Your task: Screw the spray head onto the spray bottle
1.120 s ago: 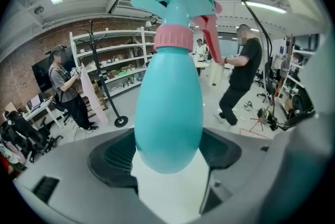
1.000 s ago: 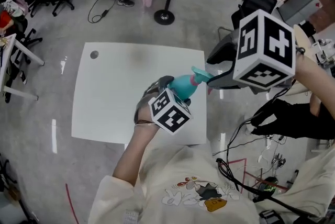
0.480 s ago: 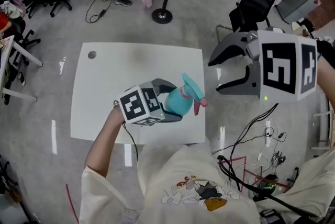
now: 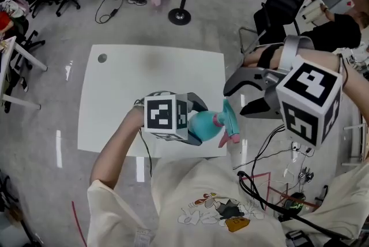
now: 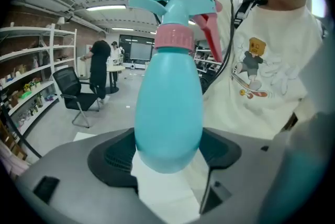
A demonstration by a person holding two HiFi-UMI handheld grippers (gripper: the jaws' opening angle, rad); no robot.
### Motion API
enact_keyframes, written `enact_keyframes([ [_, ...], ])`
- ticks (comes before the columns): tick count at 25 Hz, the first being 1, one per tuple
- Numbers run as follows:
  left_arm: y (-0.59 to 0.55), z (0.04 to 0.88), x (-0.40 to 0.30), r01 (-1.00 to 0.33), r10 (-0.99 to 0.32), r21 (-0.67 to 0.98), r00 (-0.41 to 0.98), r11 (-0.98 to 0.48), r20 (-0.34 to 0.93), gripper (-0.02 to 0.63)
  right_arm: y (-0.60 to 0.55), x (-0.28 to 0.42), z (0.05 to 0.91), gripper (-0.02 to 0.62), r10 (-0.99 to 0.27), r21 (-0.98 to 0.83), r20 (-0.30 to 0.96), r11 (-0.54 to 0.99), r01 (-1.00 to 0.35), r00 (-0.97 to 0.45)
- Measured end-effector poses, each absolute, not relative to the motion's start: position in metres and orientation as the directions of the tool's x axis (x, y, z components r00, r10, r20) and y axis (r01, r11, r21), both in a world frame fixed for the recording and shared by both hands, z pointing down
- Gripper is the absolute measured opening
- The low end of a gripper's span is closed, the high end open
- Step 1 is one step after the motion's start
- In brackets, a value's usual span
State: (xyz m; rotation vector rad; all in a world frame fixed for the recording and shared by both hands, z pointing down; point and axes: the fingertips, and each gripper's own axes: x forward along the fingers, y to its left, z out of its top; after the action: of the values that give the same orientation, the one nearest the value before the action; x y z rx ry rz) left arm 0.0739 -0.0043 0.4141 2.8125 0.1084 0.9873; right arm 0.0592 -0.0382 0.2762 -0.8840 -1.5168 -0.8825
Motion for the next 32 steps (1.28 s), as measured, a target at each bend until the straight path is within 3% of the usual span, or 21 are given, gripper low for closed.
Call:
enact_keyframes([
  [6,-0.006,0.407,0.079,0.092,0.195,0.197,0.77,-0.976,0.607,0.379,-0.025,0.06,0.285,0.199,0.084,0.023,0.995,0.371,0.928,-0.058],
  [14,-0.019,0.393,0.086,0.084,0.164,0.154,0.754,-0.984,0.636,0.379,-0.019,0.074,0.294,0.193,0.12,-0.072,0.992,0.308,0.949,0.036],
  [16,-0.019,0.394,0.085,0.078,0.155,0.147,0.751,-0.986,0.642,0.379,-0.017,0.074,0.297,0.148,0.127,-0.076,0.991,0.311,0.947,0.038],
  [24,-0.023,0.397,0.086,0.067,0.146,0.144,0.735,-0.987,0.662,0.379,-0.021,0.078,0.303,0.133,0.113,-0.086,0.992,0.309,0.947,0.053],
  [32,-0.038,0.405,0.094,-0.088,0.028,0.136,0.734,-0.987,0.678,0.379,-0.035,0.083,0.311,0.13,0.071,-0.044,0.997,0.432,0.901,0.015],
])
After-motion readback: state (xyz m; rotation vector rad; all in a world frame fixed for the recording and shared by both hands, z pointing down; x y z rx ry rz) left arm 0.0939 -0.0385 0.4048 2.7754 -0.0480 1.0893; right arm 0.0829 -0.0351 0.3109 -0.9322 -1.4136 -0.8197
